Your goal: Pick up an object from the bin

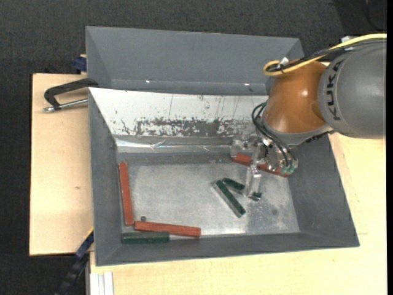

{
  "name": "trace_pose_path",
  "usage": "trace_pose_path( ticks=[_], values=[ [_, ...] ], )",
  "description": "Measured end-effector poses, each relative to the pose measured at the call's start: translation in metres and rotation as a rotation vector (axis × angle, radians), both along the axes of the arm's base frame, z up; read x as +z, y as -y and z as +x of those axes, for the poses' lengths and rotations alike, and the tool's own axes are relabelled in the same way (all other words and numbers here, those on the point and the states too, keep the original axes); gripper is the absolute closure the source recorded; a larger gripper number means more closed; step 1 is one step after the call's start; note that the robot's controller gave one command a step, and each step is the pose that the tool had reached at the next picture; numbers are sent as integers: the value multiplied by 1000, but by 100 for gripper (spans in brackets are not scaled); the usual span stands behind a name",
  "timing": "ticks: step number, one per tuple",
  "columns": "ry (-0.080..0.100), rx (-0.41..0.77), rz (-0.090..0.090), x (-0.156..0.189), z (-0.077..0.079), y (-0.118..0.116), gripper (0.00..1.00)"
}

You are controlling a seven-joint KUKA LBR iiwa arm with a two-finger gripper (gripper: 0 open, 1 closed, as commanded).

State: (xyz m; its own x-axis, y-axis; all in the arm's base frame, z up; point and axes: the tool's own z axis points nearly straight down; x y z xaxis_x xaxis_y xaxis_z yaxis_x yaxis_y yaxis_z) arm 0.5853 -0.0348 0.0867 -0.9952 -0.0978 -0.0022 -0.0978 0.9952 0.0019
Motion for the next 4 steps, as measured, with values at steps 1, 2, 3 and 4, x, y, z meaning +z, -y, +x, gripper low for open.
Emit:
trace_pose_path(
  ticks=[1, 2, 3, 4],
  values=[
    [-2, 132, -2, -14, -62, -17, 100],
    [-2, 131, -2, -14, -62, -17, 100],
    [3, 191, -3, -14, -65, -19, 100],
    [3, 324, -2, -15, -78, -22, 100]
  ],
)
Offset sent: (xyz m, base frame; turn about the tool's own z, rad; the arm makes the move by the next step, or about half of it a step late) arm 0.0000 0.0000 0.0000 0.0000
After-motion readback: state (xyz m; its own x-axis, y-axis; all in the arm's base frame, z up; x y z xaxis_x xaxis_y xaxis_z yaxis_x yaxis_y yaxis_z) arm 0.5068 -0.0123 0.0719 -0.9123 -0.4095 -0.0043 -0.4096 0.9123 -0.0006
